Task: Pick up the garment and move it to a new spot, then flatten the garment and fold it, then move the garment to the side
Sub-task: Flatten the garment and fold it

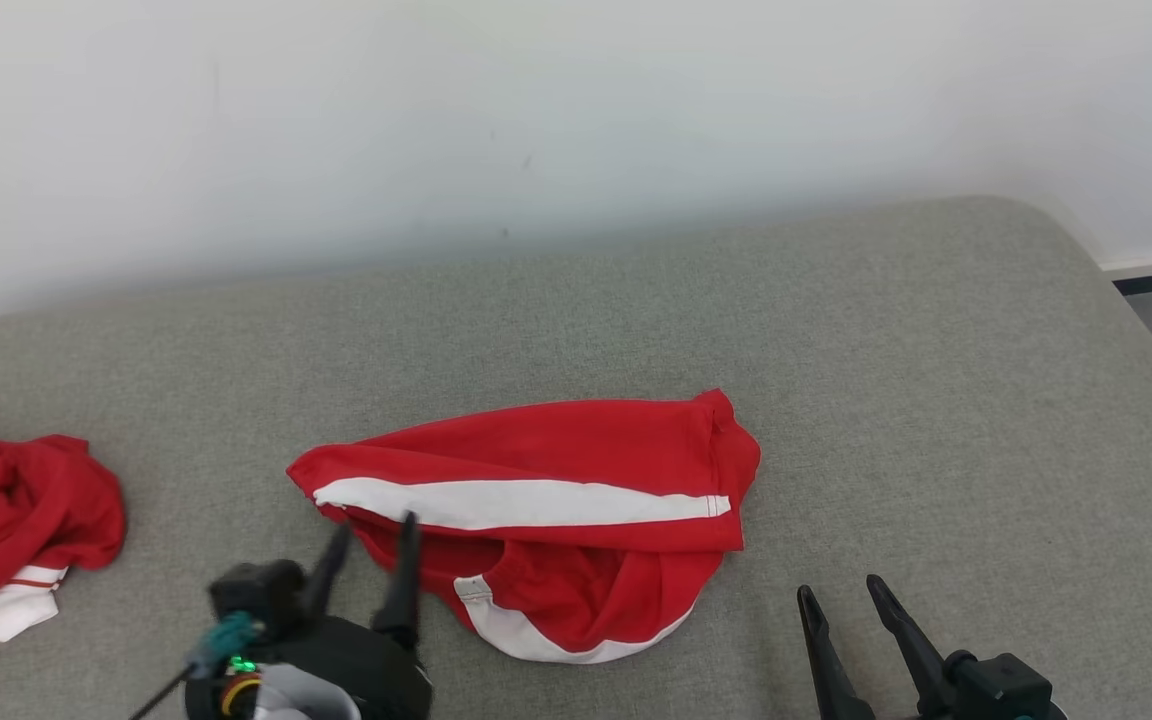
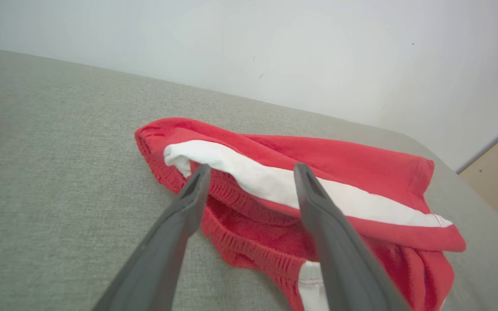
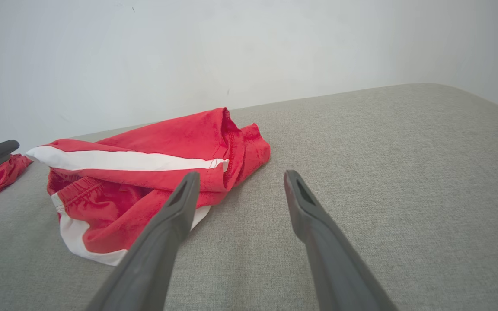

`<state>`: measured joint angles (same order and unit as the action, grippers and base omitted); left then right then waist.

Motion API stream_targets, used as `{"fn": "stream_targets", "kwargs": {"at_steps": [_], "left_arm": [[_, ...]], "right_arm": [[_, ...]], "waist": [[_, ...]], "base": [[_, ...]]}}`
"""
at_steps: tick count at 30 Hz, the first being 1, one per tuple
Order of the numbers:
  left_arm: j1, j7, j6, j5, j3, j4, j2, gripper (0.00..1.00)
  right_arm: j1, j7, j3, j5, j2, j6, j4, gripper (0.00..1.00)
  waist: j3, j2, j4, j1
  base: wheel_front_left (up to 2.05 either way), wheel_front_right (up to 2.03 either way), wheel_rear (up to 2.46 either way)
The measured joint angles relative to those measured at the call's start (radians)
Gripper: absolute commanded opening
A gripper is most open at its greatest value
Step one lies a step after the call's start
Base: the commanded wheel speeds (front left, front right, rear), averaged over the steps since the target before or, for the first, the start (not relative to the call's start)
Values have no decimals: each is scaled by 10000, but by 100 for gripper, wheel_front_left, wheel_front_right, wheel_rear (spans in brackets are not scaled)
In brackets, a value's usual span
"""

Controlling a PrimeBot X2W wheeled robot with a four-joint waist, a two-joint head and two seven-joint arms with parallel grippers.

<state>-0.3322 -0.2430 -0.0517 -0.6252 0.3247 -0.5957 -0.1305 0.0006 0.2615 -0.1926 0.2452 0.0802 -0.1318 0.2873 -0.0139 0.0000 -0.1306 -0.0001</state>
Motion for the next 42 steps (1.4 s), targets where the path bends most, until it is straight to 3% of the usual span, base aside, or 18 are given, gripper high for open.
{"fn": "stream_targets", "kwargs": {"at_steps": [7,15,29,31,36,42], "left_arm": [[247,915,-276,660,1246,466,-2,100],[-347,2232,-167,1975,2516,384,-493,100],[-848,5474,491,1576,2543,642,-857,98],[-848,5707,518,1551,2543,886,-940,0],[-824,5762,583,1321,2408,1521,-951,0],[-1015,4790,508,934,2050,2504,-500,0]], "right_arm": [[57,2,-81,52,0,0,17,100],[60,0,-151,128,-4,0,2,100],[118,2,-61,132,-86,0,-75,100],[117,2,-44,132,-104,0,-92,100],[114,2,15,128,-132,-2,-125,100],[93,2,48,128,-174,-2,-119,100]], "waist": [[162,0,-23,0],[121,0,-451,0],[-166,1,-1112,1],[-212,0,-1129,0],[-257,0,-1107,2],[-263,0,-1001,2]], "base": [[0,0,0],[0,0,0],[0,0,0],[0,0,0],[0,0,0],[0,0,0]]}}
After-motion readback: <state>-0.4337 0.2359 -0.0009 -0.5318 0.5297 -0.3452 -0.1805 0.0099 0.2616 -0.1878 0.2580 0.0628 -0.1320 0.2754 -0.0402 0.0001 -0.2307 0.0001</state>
